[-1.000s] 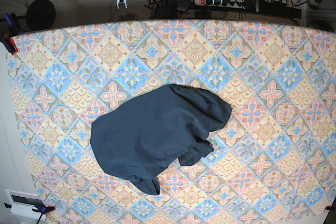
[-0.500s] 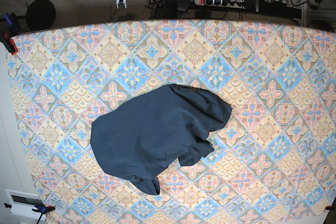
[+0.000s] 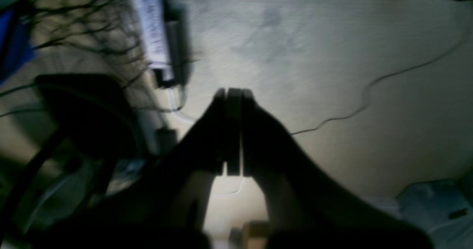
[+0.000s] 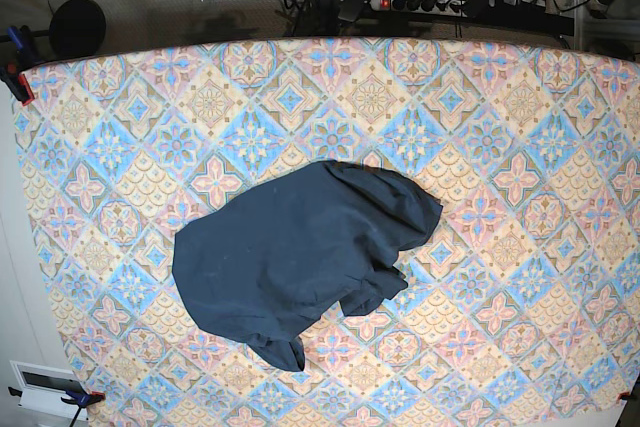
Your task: Layout the t-shirt on the table in an organized manner, then fold the t-shirt properly
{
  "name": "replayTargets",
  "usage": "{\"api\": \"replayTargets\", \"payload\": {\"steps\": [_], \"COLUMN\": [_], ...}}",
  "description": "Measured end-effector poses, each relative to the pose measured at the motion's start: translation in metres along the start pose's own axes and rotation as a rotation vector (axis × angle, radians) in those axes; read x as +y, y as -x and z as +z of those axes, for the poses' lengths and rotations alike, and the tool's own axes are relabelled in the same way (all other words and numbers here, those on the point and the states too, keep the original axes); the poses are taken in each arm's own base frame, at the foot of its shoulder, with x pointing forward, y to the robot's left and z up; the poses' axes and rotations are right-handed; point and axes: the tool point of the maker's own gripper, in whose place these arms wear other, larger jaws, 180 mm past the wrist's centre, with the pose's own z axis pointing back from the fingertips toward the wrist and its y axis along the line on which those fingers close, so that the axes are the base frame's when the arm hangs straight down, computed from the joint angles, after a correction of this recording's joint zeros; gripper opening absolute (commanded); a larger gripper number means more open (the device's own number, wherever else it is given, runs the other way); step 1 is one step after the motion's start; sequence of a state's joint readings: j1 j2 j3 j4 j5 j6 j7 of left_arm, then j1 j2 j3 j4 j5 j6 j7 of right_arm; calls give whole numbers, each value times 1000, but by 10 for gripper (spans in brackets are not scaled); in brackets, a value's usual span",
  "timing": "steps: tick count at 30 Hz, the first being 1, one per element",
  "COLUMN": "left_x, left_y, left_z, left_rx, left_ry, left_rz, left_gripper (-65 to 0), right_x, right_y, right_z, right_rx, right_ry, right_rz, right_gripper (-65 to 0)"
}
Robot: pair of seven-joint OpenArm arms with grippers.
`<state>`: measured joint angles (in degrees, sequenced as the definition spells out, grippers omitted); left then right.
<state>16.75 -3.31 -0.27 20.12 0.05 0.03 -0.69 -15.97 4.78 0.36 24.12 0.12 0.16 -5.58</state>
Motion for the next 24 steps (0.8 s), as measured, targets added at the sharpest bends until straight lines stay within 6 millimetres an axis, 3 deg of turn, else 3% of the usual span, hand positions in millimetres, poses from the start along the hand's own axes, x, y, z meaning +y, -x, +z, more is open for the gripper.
{"api": "replayTargets", "payload": {"steps": [5, 7, 10, 12, 16, 19, 21, 24], "left_x": [27, 37, 50, 55, 58, 59, 59, 49], "left_y": [17, 17, 4, -4, -15, -33, -44, -55], "left_z": [14, 21, 34, 47, 80, 110, 131, 163], "left_rx": [-27, -54, -129, -172, -266, -354, -410, -477], "left_ry": [-34, -45, -58, -60, -51, -39, -35, -3], "left_rz": [-25, -39, -65, -84, -129, -170, -186, -218], "left_gripper": [-648, -648, -648, -648, -648, -648, -648, -648], "right_x": [-6, -24, -66, -78, -74, -99, -118, -116], "right_y": [15, 25, 25, 16, 10, 6, -11, -42], "right_z": [14, 23, 42, 55, 84, 112, 134, 166], "right_rx": [-44, -50, -102, -158, -242, -289, -362, -480], "right_ry": [-19, 0, 70, 82, 60, 122, 166, 162], "right_rz": [-130, -155, -131, -100, -131, -149, -129, -97], "right_gripper": [-650, -650, -650, -650, -650, -650, -650, -650]}}
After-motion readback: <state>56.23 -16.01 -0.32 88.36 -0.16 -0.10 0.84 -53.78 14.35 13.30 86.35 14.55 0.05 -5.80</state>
